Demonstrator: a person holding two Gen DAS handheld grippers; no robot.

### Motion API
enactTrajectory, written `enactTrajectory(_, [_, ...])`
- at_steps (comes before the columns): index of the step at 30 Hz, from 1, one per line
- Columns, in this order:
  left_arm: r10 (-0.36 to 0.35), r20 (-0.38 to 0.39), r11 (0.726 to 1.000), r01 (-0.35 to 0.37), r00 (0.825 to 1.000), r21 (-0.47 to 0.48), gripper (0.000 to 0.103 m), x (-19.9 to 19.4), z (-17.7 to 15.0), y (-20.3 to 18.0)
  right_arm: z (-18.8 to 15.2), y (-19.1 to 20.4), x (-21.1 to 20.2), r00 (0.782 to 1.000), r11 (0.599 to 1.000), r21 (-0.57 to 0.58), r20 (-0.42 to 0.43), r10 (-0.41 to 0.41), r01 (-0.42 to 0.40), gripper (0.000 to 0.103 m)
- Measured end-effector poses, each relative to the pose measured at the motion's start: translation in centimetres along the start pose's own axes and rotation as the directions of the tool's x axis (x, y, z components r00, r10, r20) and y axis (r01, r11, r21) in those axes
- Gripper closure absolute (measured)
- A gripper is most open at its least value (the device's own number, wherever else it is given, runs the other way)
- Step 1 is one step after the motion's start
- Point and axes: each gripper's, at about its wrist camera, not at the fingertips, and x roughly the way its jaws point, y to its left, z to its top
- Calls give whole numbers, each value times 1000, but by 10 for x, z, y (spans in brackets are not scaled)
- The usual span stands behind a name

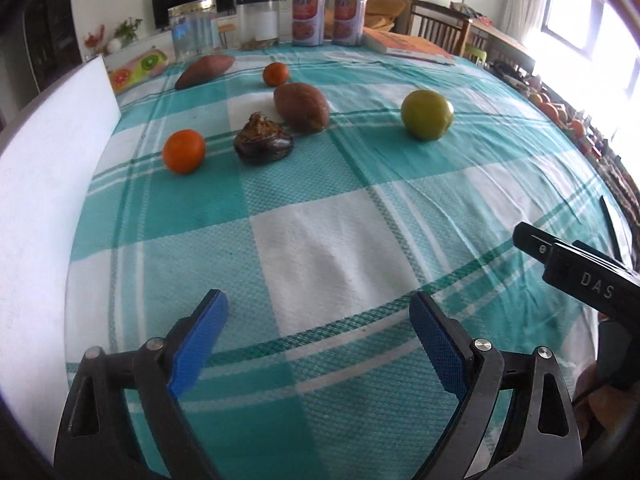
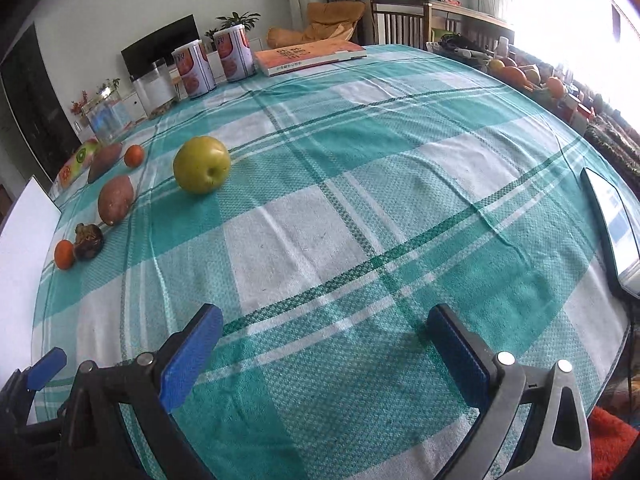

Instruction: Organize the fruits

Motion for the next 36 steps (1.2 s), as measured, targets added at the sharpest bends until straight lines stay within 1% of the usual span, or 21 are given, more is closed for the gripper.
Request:
enactTrajectory(1, [13,14,1000,-13,1000,13,9,2,0,0,0,3,1,1000,1000,-12,-2,-13,13,1])
enactTrajectory(5, [17,21,1000,-18,1000,19,9,2,-3,1,-2,8,5,999,998,-41,-10,-44,44,0])
enactTrajectory(8, [23,14,999,-23,1000,30,6,4,-2,-1,-3,10,6,999,998,-48,-14,-52,51,0])
enactTrajectory(15, [21,13,999,-22,1000,29,5,5,-1,0,-4,11,5,998,997,-49,-15,-58,58,0])
enactTrajectory(17, [21,13,999,-21,1000,28,5,4,-1,-1,-3,10,5,998,998,-40,-28,-48,47,0])
enactTrajectory(20, [21,13,999,-21,1000,28,5,4,-1,-1,10,1,5,996,999,-20,-81,-26,24,0])
enactTrajectory(21, [21,13,999,-22,1000,28,5,4,-1,-1,16,-4,5,996,999,-14,-77,-38,38,0])
enactTrajectory(23, [22,13,999,-22,1000,29,5,5,-1,-1,29,-15,8,994,996,-9,-60,-92,92,0])
enactTrajectory(25, [24,12,999,-24,1000,29,5,5,-1,-1,41,-28,24,987,991,-6,-91,-133,133,0])
enactTrajectory(26, [24,12,999,-25,1000,29,4,5,-1,-1,46,-34,35,985,992,-4,-117,-126,126,0])
enactTrajectory(27, [24,12,999,-25,1000,29,4,5,-1,-1,51,-42,39,992,996,18,-92,-87,89,0])
enactTrajectory(28, [24,12,999,-24,1000,29,4,5,-1,-1,56,-46,42,989,992,6,-72,-126,127,0])
enactTrajectory(29, [24,12,999,-25,1000,29,4,5,-1,-1,59,-49,44,990,991,6,-44,-134,134,0])
enactTrajectory(31, [25,12,999,-25,1000,29,4,5,-1,-1,61,-59,48,995,994,31,-4,-102,102,0])
enactTrajectory(36, [25,12,999,-25,1000,29,4,5,-1,-1,63,-58,49,994,994,22,-6,-105,105,0])
